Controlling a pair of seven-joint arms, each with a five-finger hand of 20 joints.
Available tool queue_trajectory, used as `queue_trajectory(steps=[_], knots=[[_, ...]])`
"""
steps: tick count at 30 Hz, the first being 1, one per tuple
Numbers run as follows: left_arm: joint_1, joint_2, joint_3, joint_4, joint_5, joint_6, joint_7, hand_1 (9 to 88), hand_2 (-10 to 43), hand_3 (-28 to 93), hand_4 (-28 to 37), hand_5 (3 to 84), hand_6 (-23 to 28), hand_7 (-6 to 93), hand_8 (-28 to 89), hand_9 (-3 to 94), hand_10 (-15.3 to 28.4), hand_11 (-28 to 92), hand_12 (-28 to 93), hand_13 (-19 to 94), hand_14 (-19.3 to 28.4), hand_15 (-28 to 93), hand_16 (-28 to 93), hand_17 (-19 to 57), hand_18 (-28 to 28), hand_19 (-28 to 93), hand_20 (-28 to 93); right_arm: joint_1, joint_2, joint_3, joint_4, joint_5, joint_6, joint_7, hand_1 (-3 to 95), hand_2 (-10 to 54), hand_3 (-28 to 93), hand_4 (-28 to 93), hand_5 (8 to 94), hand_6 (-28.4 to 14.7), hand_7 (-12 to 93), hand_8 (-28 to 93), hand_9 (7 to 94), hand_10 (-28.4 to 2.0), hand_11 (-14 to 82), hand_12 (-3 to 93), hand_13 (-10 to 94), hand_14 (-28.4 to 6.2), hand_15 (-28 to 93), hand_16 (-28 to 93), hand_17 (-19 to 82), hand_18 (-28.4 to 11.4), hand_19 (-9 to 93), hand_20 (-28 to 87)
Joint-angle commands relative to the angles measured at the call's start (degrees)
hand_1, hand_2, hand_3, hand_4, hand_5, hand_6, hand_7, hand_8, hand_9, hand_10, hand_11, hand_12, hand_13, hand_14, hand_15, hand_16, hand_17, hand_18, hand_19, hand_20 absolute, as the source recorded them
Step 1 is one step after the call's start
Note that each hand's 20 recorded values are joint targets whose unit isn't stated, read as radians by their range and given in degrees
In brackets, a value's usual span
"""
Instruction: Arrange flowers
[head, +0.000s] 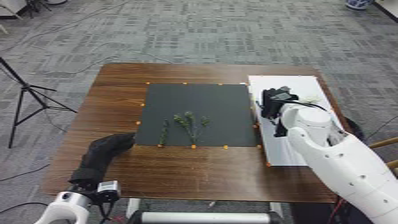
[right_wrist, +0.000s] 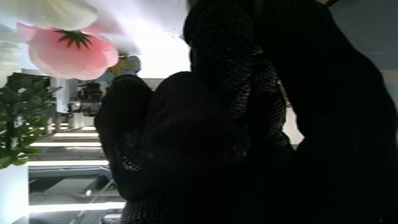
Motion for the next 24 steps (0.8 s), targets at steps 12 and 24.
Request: queue_trajectory(steps=[12, 24], knots=[[0.7, 0.52, -0.30, 0.72, -0.15, -2.10, -2.65, 22.3, 2.5, 67, -26.1, 48.9, 4.4, 14.7, -7, 46.6, 14.4, 20, 15, 36, 17.4, 16, 5, 1.8, 12.8, 11, 15, -7.8, -5.3, 8.3, -14.7, 9.6, -0.8, 2.0, 55.7, -9.5, 55, -1, 81.5, -1.7, 31, 29, 91.1, -12.2, 45.0, 28.9, 94, -0.5, 68, 31, 73, -11.6, 93, 64], [-0.1, 0.64, -0.06, 1.07, 0.04, -3.44, -3.47, 22.3, 2.4, 67, -26.2, 48.8, 4.5, 14.6, -7, 46.7, 14.4, 20, 15, 36, 17.3, 16, 5, 1.8, 12.8, 11, 15, -8.3, -12.1, 3.1, -12.4, 7.9, -3.0, 2.8, 55.6, -9.5, 55, -1, 82.0, -1.8, 31, 29, 91.7, -12.3, 44.5, 28.7, 94, -0.5, 68, 30, 73, -11.3, 93, 64]])
